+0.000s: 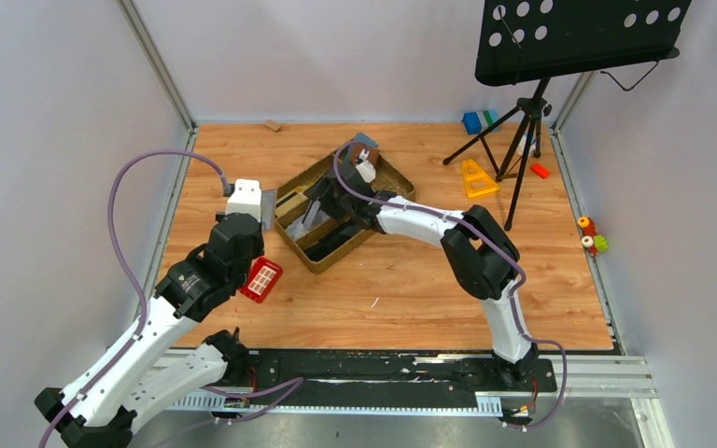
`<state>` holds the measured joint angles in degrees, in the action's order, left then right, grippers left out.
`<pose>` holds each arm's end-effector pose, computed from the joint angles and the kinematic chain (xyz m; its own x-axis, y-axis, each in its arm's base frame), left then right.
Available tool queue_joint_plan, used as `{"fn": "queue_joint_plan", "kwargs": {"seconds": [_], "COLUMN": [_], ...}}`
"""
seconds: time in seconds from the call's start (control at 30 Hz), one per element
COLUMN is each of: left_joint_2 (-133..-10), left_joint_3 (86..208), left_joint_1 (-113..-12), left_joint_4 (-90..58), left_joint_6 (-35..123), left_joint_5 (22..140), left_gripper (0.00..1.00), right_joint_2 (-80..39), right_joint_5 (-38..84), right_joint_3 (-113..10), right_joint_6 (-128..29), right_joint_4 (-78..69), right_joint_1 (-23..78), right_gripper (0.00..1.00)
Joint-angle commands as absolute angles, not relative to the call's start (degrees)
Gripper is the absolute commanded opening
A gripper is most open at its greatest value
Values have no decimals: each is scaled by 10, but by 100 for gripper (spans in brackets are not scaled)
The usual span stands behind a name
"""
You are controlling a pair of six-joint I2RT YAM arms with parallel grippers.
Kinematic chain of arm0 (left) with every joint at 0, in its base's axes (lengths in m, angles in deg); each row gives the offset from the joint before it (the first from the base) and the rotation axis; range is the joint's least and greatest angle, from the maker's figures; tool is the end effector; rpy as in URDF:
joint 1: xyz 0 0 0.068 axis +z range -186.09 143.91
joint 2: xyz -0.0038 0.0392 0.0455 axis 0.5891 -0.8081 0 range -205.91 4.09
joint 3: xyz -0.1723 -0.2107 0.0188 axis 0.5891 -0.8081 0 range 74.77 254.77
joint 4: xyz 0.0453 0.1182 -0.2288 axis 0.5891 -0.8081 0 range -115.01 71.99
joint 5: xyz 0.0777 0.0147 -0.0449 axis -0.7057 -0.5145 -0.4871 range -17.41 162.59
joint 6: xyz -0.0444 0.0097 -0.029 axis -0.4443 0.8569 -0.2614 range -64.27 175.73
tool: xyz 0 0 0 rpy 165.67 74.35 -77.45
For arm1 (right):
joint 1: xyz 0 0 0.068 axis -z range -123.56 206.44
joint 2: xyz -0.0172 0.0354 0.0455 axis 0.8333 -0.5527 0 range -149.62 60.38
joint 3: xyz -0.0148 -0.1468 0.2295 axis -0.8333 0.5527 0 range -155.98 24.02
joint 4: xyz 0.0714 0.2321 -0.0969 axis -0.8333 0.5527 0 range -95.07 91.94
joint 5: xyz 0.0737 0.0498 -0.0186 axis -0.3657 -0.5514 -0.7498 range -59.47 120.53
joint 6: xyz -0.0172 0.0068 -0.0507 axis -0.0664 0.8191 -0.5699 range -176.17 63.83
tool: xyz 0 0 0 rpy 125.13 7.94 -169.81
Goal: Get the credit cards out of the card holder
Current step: Place the credit card in the storage box.
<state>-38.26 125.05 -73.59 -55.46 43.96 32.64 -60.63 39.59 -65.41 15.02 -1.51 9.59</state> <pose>0.1310 -0.0715 0.3347 -0.3875 0.1002 -0.9164 -0.0568 0.9896 0.1322 0.3360 0.3503 0.1998 -0.7257 0.5928 -0.3494 0.1686 0.6455 0.7449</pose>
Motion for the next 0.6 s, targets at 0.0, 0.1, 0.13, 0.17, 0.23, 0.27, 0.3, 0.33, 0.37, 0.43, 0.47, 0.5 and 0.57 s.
{"fn": "queue_joint_plan", "kwargs": {"seconds": [0.0,0.1,0.13,0.17,0.23,0.27,0.3,0.33,0.37,0.43,0.47,0.5,0.57], "left_joint_2": [-370,-369,-369,-369,-368,-367,-365,-364,-362,-361,-360,-359,-355], "left_joint_3": [1250,1253,1254,1256,1261,1264,1265,1267,1269,1271,1271,1271,1263], "left_joint_1": [-734,-734,-734,-734,-734,-734,-734,-734,-734,-734,-734,-734,-734], "left_joint_4": [-525,-527,-527,-528,-532,-533,-534,-535,-536,-537,-537,-537,-527], "left_joint_6": [443,444,445,446,449,451,451,450,447,439,432,422,396], "left_joint_5": [321,330,335,342,360,373,386,401,418,461,484,520,574], "left_gripper": [0,0,0,0,0,0,0,0,0,0,0,0,0], "right_joint_2": [-570,-519,-500,-482,-442,-421,-399,-372,-349,-304,-281,-262,-230], "right_joint_5": [419,436,440,444,444,440,438,434,428,399,360,304,170], "right_joint_3": [-634,-587,-568,-549,-508,-484,-459,-437,-411,-349,-320,-292,-249], "right_joint_6": [136,111,98,83,42,14,-13,-34,-59,-97,-122,-146,-170], "right_joint_4": [-90,-102,-107,-113,-137,-153,-163,-177,-194,-230,-258,-290,-340], "right_joint_1": [91,91,91,91,91,92,92,92,93,98,104,115,144], "right_gripper": [67,69,69,69,69,69,68,68,67,66,65,64,62]}}
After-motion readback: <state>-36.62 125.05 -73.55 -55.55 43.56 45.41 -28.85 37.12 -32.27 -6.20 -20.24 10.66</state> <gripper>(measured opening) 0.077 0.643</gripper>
